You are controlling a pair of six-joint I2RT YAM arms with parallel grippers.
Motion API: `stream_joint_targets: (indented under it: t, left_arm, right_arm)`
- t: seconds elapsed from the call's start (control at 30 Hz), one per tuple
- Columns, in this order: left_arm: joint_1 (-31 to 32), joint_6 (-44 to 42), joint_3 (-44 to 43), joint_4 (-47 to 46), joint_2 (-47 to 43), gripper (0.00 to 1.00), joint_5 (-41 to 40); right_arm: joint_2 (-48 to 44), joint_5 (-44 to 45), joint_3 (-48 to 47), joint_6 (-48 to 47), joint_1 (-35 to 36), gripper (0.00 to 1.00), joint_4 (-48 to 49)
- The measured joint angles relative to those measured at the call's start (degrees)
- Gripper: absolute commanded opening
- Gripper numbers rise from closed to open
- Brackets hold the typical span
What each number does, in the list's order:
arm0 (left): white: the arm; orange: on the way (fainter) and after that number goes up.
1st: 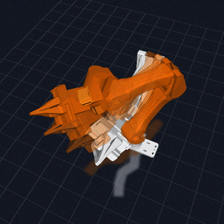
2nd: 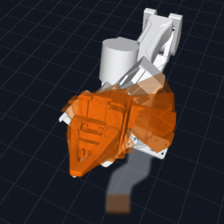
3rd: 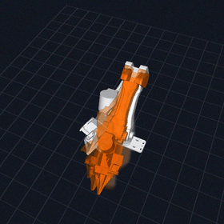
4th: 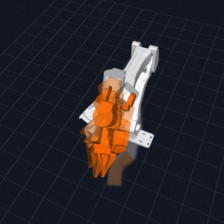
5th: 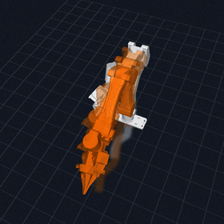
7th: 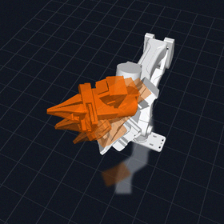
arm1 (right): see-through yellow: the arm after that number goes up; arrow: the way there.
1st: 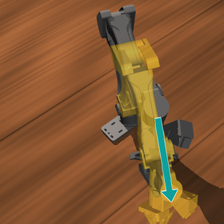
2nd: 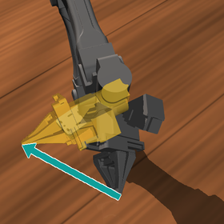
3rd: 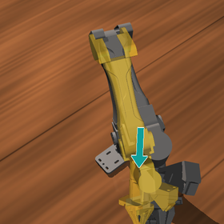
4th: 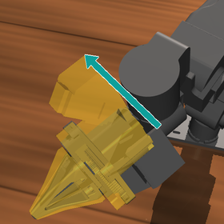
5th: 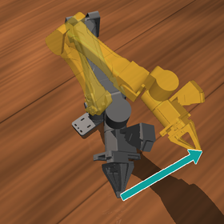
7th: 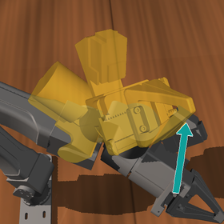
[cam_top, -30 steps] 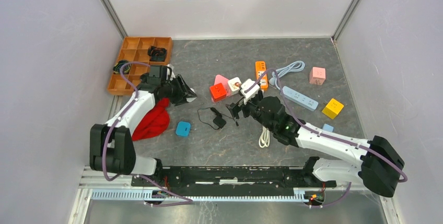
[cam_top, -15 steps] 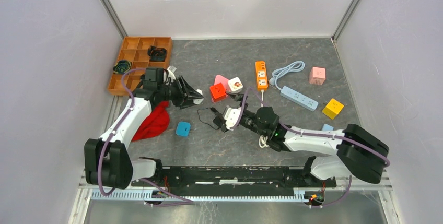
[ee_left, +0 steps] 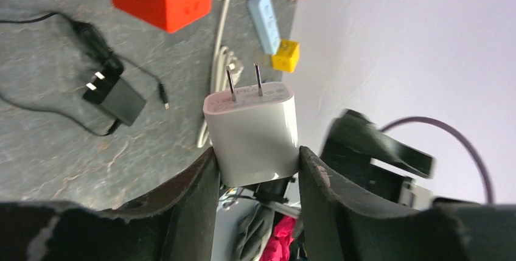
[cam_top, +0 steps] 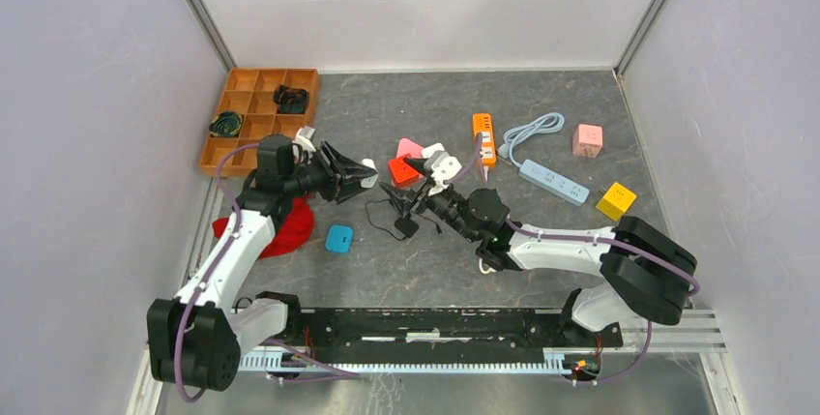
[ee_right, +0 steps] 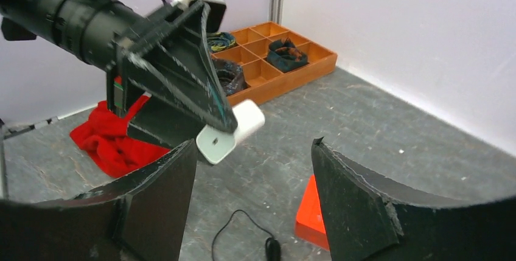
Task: Insert the plug
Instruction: Pick up the plug from the center of the board.
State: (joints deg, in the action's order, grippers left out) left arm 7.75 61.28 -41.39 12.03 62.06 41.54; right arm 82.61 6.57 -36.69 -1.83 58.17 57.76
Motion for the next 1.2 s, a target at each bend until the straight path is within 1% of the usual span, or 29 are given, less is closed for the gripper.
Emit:
stream_joint_targets:
  t: [0.1, 0.2, 0.37, 0.53, 0.77, 1.03, 1.2]
  left_arm:
    - [0.0, 3.1, 0.0, -2.8, -2.3, 0.41, -0.7]
    - [0.0, 5.4, 0.0, -4.3, -3.5, 0.41, -0.9]
    - [0.0, 7.8, 0.1, -5.0, -4.3, 0.41, -1.0]
    - [0.0, 9.6, 0.3, -5.2, -6.0, 0.41, -1.5]
    - [0.0, 9.9, 0.9, -5.1, -6.7, 0.41, -1.7]
    - [0.1, 9.8, 0.9, -3.3, -7.0, 0.41, -3.3]
    - [0.1, 9.7, 1.0, -2.7, -7.1, 0.41, -4.0]
  right_arm:
    - [1.7, 0.9, 0.0, 3.6, 0.4, 0.75, 0.9]
    - [3.3, 1.3, -0.1, 5.3, 1.5, 0.74, 1.3]
    - [6.2, 2.9, -2.3, 6.1, 3.9, 0.73, 1.3]
    - [8.3, 6.3, -4.4, 6.1, 6.0, 0.68, 2.0]
    - [11.0, 12.3, -7.4, 5.9, 7.0, 0.67, 2.6]
    - [12.2, 15.0, -10.3, 6.1, 7.0, 0.67, 2.6]
    - [13.2, 16.1, -11.5, 7.5, 7.0, 0.62, 2.5]
